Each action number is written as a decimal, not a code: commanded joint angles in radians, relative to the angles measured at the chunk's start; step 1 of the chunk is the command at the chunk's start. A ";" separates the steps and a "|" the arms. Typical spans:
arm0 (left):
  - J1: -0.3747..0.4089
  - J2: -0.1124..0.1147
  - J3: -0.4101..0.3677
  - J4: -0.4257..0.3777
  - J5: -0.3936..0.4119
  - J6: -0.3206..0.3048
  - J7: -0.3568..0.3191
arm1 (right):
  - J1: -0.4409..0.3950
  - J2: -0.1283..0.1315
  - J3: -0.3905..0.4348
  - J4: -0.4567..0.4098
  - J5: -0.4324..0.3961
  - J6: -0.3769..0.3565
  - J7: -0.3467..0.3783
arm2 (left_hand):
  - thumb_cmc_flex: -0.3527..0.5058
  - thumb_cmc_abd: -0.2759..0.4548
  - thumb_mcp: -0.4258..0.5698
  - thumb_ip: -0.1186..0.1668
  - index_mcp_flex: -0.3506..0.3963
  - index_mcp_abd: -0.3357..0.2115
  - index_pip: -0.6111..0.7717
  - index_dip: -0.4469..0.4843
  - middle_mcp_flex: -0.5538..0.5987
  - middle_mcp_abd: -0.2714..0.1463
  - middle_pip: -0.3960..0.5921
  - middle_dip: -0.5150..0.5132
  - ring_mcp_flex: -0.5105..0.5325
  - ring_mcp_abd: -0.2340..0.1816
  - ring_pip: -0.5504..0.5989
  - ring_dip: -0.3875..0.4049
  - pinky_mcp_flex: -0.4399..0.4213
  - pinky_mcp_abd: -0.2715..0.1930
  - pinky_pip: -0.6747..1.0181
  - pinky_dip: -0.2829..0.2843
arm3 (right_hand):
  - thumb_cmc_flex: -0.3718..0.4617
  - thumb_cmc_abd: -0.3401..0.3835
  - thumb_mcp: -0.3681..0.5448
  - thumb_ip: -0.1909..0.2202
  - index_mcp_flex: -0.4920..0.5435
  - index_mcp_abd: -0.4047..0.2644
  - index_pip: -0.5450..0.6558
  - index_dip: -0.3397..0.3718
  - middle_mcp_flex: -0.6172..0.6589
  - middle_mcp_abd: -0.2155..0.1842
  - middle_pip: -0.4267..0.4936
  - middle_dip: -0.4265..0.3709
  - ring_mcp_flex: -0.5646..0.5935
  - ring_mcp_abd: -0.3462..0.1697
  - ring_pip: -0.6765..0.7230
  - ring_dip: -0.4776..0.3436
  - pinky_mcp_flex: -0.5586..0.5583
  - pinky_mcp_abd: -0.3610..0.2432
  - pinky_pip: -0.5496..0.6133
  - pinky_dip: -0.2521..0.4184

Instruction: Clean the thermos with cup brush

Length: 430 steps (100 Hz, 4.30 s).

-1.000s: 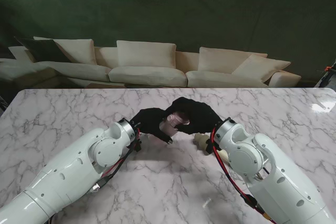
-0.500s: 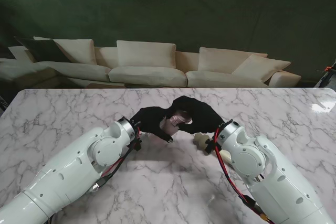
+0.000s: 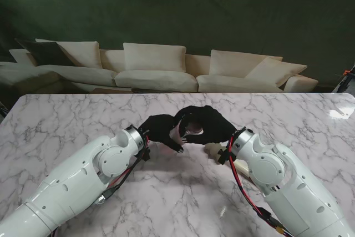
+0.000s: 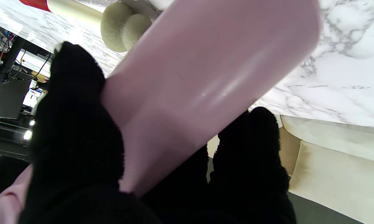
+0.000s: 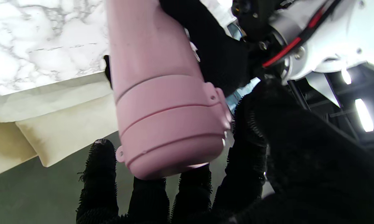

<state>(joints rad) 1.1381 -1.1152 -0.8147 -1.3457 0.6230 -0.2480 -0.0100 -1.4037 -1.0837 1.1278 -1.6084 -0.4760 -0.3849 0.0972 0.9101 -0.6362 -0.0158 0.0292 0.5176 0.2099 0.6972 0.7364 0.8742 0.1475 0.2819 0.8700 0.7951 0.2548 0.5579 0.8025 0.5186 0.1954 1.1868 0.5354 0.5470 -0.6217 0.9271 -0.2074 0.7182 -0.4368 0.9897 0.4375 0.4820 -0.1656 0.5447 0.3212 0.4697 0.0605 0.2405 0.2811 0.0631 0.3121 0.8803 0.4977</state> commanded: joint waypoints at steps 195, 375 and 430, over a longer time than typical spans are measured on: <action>-0.003 -0.002 -0.006 -0.020 0.005 -0.001 -0.016 | -0.020 -0.008 -0.012 -0.034 -0.093 0.054 -0.035 | 0.363 0.394 0.332 0.011 0.102 -0.174 0.097 0.031 0.045 -0.067 0.095 0.047 0.039 -0.011 0.112 0.042 0.020 -0.067 0.055 0.029 | 0.375 0.067 0.419 -0.001 0.212 0.079 -0.051 0.233 0.126 0.007 0.225 0.143 0.207 -0.075 0.386 0.198 0.352 -0.115 0.454 -0.021; 0.030 0.032 -0.097 -0.053 0.102 -0.065 -0.060 | 0.165 0.063 -0.014 0.472 -0.605 0.329 -0.146 | 0.361 0.395 0.332 0.013 0.105 -0.177 0.095 0.032 0.046 -0.068 0.094 0.046 0.041 -0.013 0.115 0.045 0.022 -0.067 0.055 0.031 | 0.342 0.162 0.245 -0.035 0.021 0.139 -0.122 0.109 0.211 0.128 0.184 0.205 0.336 -0.037 0.623 0.328 0.539 -0.217 0.670 0.171; 0.030 0.033 -0.097 -0.053 0.102 -0.069 -0.063 | 0.193 0.070 -0.117 0.537 -0.608 0.390 -0.138 | 0.361 0.396 0.332 0.014 0.104 -0.176 0.095 0.032 0.046 -0.068 0.096 0.046 0.040 -0.012 0.116 0.045 0.022 -0.067 0.056 0.032 | -0.087 0.177 -0.011 0.088 -0.310 0.101 -0.301 -0.158 -0.072 0.071 -0.019 -0.027 0.026 0.011 0.136 0.064 0.127 -0.070 0.229 0.087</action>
<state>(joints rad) 1.1745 -1.0830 -0.9126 -1.3968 0.7251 -0.3129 -0.0603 -1.2084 -1.0163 1.0117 -1.0789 -1.0772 -0.0031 -0.0371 0.9101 -0.6362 -0.0158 0.0292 0.5190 0.2090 0.6969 0.7359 0.8726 0.1545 0.2733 0.8698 0.7868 0.2568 0.5670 0.8161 0.5189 0.1952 1.1987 0.5462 0.5161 -0.4900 0.8917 -0.1649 0.4680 -0.3609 0.7265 0.2601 0.4447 -0.0421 0.5308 0.3099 0.5445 0.0637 0.4559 0.3995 0.2456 0.2041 1.1856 0.6211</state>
